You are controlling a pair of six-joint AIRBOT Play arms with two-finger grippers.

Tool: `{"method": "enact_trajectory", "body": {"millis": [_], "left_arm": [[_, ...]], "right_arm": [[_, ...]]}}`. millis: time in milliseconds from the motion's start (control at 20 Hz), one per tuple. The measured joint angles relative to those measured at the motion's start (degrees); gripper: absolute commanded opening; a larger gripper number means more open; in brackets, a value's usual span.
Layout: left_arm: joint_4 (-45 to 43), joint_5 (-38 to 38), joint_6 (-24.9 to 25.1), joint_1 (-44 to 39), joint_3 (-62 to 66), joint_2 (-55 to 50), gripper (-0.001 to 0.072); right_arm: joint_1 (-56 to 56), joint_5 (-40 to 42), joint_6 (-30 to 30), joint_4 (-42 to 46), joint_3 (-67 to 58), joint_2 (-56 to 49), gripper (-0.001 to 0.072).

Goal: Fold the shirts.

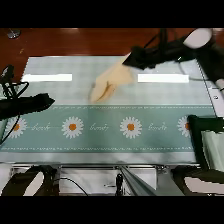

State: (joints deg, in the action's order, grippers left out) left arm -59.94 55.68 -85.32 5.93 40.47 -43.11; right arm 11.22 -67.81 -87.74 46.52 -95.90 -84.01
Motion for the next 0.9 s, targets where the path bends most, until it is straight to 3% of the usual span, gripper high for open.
{"method": "enact_trajectory", "body": {"millis": [200,450,700,900], "left_arm": [[0.0,0.0,0.0,0.0,0.0,0.0,0.0031],[0.0,0.0,0.0,0.0,0.0,0.0,0.0031],[0.0,0.3,0.2,0.0,0.0,0.0,0.0031],[0.0,0.4,0.2,0.0,0.0,0.0,0.0031]], "right_arm": [[-11.5,-14.1,-6.4,6.3,-12.6,1.3,0.0025],[-30.3,-30.8,-9.6,11.4,-16.1,6.1,0.0025],[-44.8,-36.6,-10.9,18.5,-7.6,16.7,0.0025],[-53.4,-38.0,-10.5,30.4,4.8,27.4,0.0026]]}}
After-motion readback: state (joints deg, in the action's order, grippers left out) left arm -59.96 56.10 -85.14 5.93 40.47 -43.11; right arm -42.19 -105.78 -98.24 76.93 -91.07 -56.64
